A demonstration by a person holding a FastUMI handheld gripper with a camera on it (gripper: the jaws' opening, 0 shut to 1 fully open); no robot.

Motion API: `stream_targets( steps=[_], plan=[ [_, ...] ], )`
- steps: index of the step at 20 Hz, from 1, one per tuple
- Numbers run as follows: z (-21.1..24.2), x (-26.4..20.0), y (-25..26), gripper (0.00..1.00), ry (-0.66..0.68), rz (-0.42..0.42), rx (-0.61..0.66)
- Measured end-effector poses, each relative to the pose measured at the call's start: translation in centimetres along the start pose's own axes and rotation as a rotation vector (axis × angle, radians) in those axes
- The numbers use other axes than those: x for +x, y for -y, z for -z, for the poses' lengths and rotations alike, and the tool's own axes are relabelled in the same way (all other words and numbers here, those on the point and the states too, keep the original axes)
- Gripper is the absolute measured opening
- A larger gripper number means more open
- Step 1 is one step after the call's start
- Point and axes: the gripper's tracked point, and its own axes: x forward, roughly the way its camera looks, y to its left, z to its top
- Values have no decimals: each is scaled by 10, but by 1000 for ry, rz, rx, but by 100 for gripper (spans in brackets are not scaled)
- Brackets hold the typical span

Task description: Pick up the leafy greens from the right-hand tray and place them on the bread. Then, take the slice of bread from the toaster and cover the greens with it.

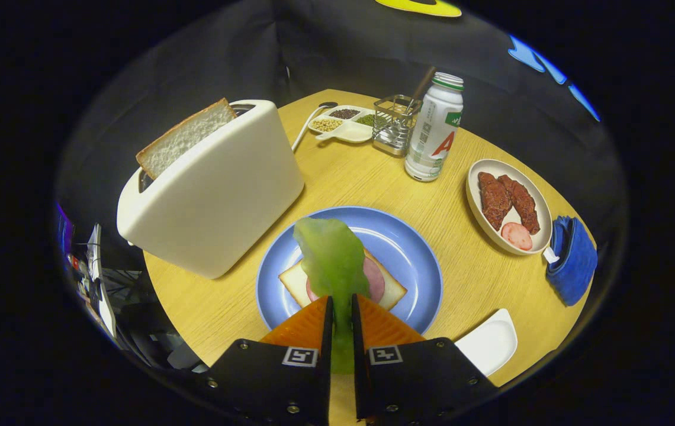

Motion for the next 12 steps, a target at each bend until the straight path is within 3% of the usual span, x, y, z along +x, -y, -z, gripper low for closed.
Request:
stream_targets(
  steps=[1,4,12],
  plan=[
    [-4,-5,1,18,9,4,-2],
    [-4,-3,2,39,24,13,-30],
    [-6,-17,1,49,60,13,-14]
  ],
)
